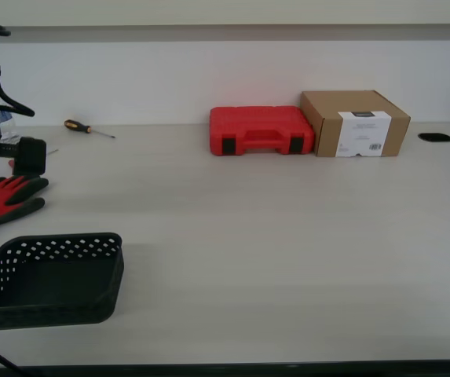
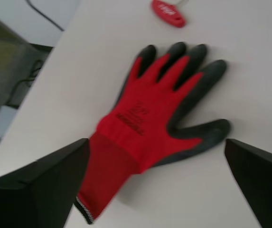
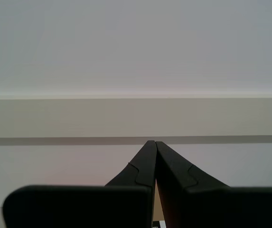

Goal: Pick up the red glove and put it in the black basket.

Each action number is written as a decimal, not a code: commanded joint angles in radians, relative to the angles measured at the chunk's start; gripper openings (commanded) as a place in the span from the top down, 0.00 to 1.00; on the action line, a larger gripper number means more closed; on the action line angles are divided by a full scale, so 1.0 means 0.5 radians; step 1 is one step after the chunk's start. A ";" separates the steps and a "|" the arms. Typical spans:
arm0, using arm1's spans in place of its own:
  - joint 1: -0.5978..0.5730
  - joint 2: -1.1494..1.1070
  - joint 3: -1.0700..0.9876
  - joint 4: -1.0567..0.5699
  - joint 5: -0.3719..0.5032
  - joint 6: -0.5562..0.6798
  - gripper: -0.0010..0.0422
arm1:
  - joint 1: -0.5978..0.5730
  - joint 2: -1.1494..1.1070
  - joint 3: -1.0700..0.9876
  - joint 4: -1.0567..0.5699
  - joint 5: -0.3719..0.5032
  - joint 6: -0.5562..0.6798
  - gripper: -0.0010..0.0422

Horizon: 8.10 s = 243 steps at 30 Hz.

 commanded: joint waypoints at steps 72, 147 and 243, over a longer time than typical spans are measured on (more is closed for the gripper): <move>0.004 0.000 0.004 0.005 0.001 0.005 0.98 | 0.612 1.492 0.907 -0.859 1.037 -0.105 0.98; 0.004 0.000 0.004 -0.011 0.000 0.005 0.98 | -0.516 -2.331 -0.802 -1.762 1.163 -0.854 0.45; 0.004 0.000 0.004 -0.010 0.000 0.005 0.98 | -0.517 -2.329 -0.260 -1.648 1.073 -0.900 0.13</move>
